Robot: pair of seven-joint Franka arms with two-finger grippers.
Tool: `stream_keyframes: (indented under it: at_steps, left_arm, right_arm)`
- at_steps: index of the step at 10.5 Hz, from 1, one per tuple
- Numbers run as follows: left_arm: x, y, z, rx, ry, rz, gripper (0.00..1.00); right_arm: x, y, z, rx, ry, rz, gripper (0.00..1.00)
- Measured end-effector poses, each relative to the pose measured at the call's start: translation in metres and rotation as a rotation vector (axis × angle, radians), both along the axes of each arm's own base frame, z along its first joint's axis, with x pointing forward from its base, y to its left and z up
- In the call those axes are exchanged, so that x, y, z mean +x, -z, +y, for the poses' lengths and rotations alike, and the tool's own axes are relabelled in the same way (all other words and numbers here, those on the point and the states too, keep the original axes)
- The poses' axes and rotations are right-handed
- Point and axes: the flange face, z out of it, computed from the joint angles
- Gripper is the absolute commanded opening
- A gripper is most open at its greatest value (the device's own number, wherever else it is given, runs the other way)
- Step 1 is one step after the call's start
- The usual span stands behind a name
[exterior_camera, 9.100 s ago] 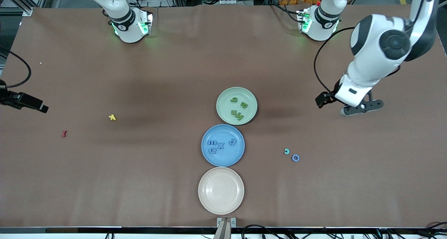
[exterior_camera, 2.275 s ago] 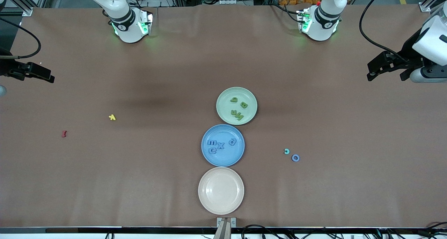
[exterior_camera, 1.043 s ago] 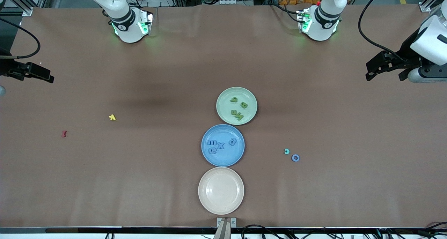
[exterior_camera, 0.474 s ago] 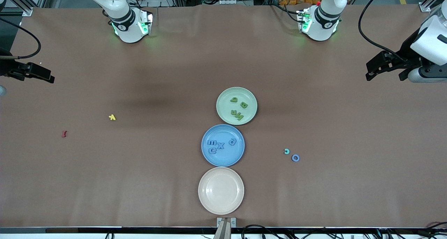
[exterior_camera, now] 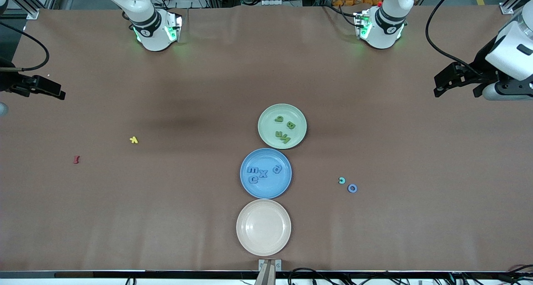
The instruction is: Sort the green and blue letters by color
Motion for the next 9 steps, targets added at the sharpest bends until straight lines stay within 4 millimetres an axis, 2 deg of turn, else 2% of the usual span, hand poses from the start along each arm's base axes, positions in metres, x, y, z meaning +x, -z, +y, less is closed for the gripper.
stream_keyframes:
  at_steps: [4, 5, 7, 9]
  left_arm:
    - [0.001, -0.001, -0.001, -0.002, 0.001, -0.011, 1.00]
    - [0.002, -0.002, -0.004, -0.004, 0.008, -0.026, 1.00]
    - [0.000, -0.004, -0.025, 0.011, 0.051, -0.047, 1.00]
    - [0.001, -0.006, -0.030, 0.010, 0.059, -0.067, 1.00]
  right_arm:
    - [0.002, 0.004, 0.000, 0.000, 0.000, 0.007, 1.00]
    - [0.002, 0.004, 0.000, 0.000, 0.000, 0.007, 1.00]
    - [0.002, 0.004, 0.000, 0.000, 0.000, 0.006, 1.00]
    - [0.002, 0.004, 0.000, 0.000, 0.000, 0.005, 1.00]
